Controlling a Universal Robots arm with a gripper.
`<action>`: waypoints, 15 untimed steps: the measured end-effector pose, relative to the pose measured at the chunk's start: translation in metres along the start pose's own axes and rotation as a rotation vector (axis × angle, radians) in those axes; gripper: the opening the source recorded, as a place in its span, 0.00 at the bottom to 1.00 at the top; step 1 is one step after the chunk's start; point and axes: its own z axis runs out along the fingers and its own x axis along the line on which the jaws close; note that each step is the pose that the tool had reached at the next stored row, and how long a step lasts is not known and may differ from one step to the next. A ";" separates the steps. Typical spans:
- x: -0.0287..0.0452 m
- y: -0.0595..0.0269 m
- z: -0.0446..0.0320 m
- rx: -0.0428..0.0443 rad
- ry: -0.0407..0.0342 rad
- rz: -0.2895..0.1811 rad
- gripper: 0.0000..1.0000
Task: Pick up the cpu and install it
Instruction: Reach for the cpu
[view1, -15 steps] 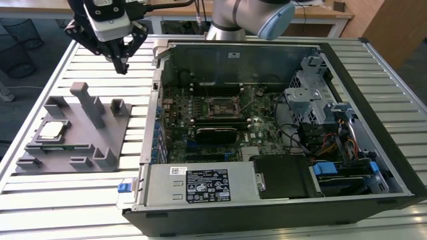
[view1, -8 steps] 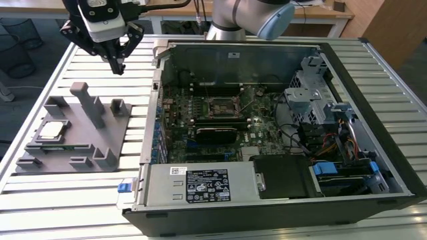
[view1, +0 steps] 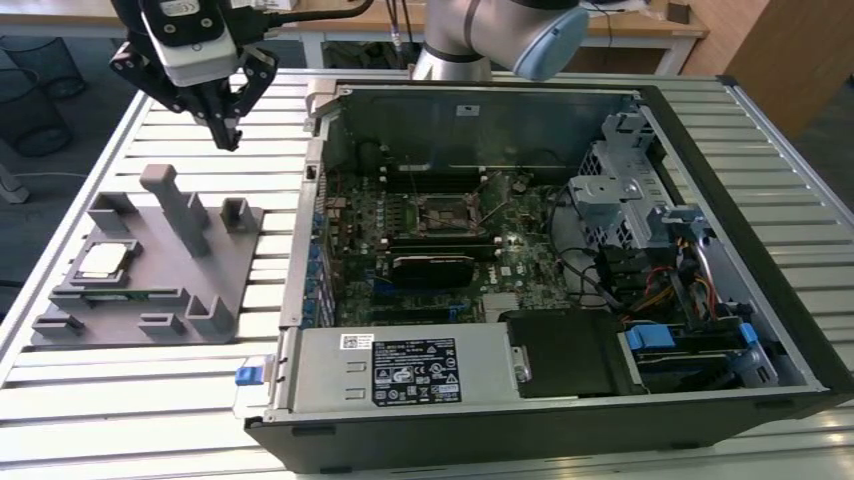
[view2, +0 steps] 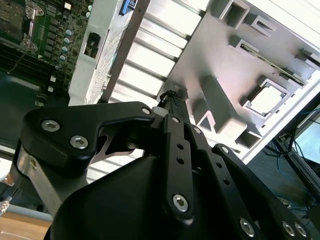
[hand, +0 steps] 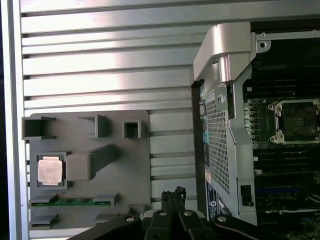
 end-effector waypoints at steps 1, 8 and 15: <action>0.0011 -0.0001 0.0002 0.0000 0.0001 0.000 0.11; 0.0078 -0.0006 0.0015 0.0001 0.0012 0.000 0.11; 0.0150 -0.0012 0.0027 0.0001 0.0020 0.000 0.11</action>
